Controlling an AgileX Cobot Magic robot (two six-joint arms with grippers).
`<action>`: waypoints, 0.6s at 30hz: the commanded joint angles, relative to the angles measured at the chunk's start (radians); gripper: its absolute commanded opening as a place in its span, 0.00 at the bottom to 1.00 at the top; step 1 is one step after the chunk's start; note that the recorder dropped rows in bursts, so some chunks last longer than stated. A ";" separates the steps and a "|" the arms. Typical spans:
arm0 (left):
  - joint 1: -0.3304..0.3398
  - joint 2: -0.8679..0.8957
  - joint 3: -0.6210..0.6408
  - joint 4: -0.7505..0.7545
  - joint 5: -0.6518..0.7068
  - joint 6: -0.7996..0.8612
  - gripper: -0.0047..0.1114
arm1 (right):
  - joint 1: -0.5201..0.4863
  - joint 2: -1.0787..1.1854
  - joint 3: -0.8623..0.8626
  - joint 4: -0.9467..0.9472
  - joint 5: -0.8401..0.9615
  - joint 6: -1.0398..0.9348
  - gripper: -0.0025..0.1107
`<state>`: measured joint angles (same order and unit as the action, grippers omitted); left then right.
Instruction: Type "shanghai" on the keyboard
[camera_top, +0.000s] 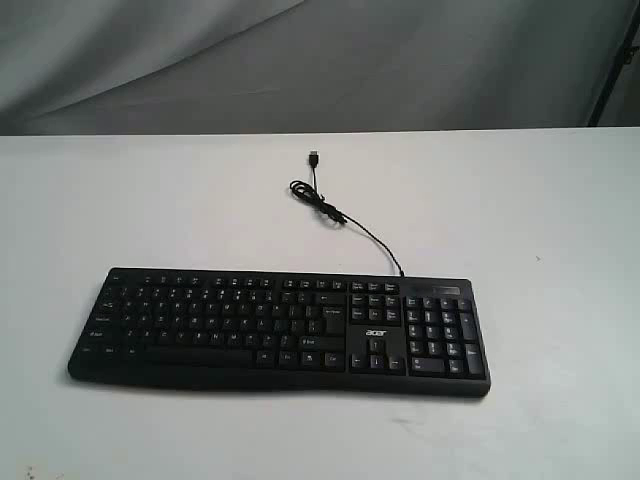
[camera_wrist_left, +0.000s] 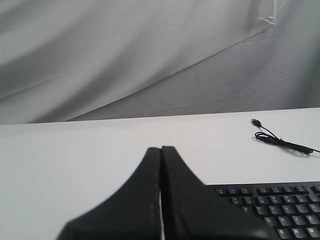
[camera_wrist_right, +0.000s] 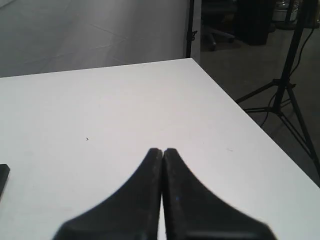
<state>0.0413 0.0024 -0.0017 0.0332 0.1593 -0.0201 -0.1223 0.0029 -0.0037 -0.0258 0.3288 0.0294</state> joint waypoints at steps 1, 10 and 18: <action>-0.006 -0.002 0.002 0.000 -0.006 -0.003 0.04 | -0.007 -0.003 0.004 -0.009 0.001 0.002 0.02; -0.006 -0.002 0.002 0.000 -0.006 -0.003 0.04 | -0.007 -0.003 0.004 -0.045 -0.110 -0.004 0.02; -0.006 -0.002 0.002 0.000 -0.006 -0.003 0.04 | -0.007 -0.003 0.004 -0.034 -0.396 0.001 0.02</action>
<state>0.0413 0.0024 -0.0017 0.0332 0.1593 -0.0201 -0.1223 0.0029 -0.0037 -0.0537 0.0235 0.0271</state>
